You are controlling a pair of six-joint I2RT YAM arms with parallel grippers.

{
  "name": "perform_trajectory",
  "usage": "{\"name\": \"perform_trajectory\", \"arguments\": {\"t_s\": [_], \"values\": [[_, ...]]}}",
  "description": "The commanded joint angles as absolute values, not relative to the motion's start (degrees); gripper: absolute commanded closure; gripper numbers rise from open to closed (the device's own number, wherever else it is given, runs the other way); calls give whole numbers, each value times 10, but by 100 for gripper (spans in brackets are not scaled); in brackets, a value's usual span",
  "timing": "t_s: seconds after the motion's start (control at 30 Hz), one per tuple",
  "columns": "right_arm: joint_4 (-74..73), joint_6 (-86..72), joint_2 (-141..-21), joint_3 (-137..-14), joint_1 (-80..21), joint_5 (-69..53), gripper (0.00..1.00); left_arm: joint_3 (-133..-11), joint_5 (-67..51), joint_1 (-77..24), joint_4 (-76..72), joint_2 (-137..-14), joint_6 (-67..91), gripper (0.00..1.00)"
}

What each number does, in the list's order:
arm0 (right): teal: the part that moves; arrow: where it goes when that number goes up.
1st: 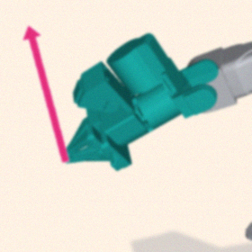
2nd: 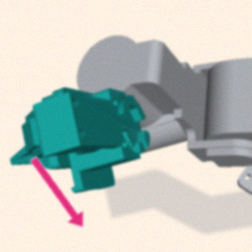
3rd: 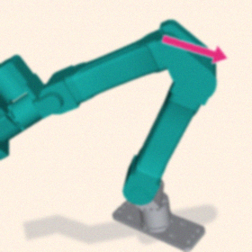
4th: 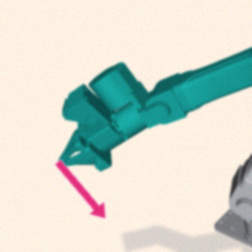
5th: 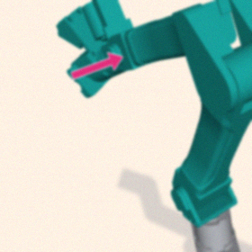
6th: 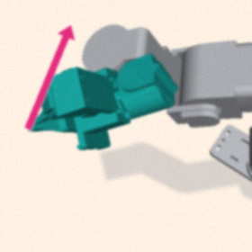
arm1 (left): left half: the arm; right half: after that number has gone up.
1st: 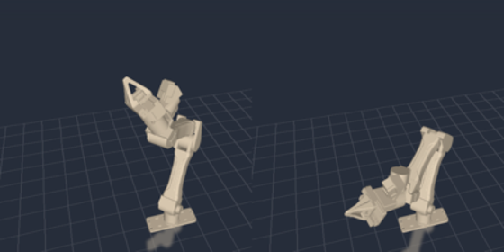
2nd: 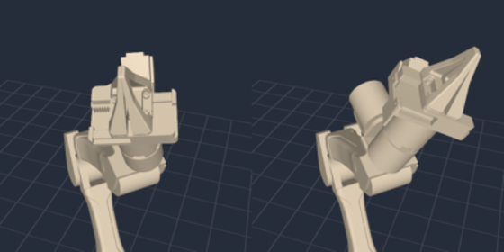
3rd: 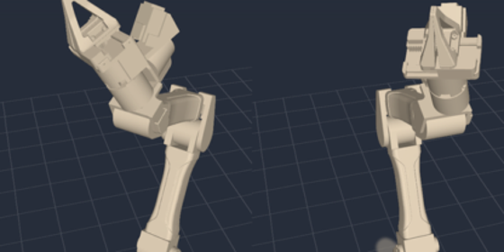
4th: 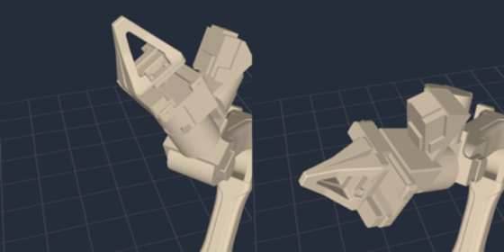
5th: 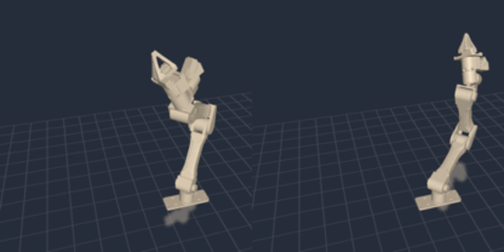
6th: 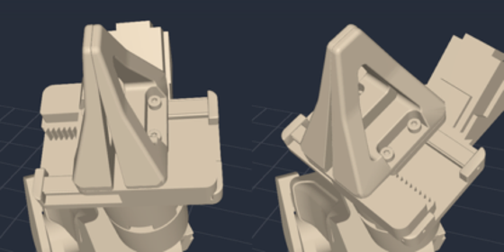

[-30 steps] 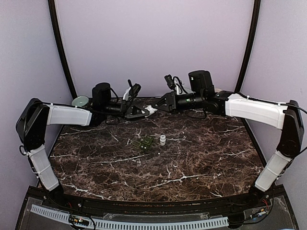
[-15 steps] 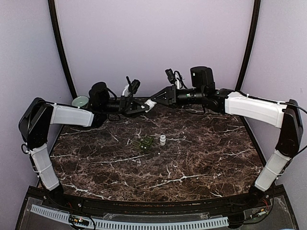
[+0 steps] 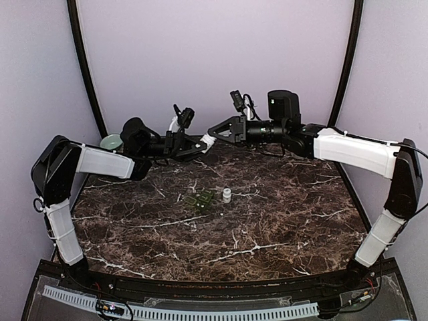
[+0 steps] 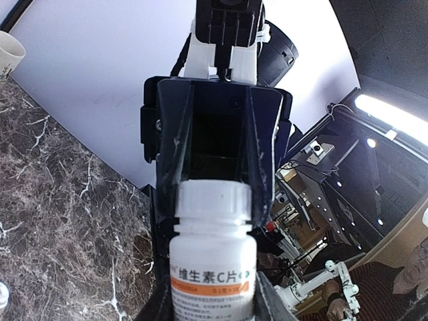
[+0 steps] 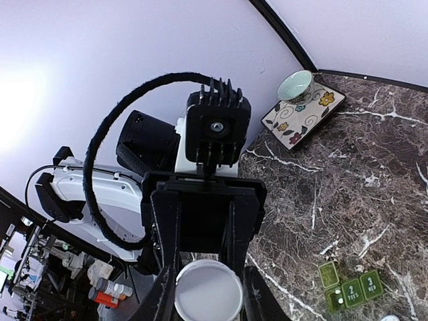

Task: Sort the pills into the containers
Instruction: Screw the lid of the pill bottle onto the pill bottle.

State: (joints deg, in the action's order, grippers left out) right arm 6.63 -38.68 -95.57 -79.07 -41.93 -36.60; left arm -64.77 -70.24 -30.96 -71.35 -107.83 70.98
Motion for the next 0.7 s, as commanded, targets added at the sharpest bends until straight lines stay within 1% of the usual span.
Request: {"name": "perform_trajectory", "arguments": {"t_s": [0.0,0.13,0.33,0.67], "values": [[68,-403,-969,-783,-463,-454,100,-663,-665,-341,-702,-1056,677,82],[25,-401,-974,-798,-461,-435,100,-667,-646,-341,-547,-1017,552,82],[-38,-402,-991,-828,-461,-411,100,-690,-588,-348,-368,-976,395,82],[-83,-417,-1014,-860,-459,-391,100,-700,-483,-349,-277,-937,288,81]]}}
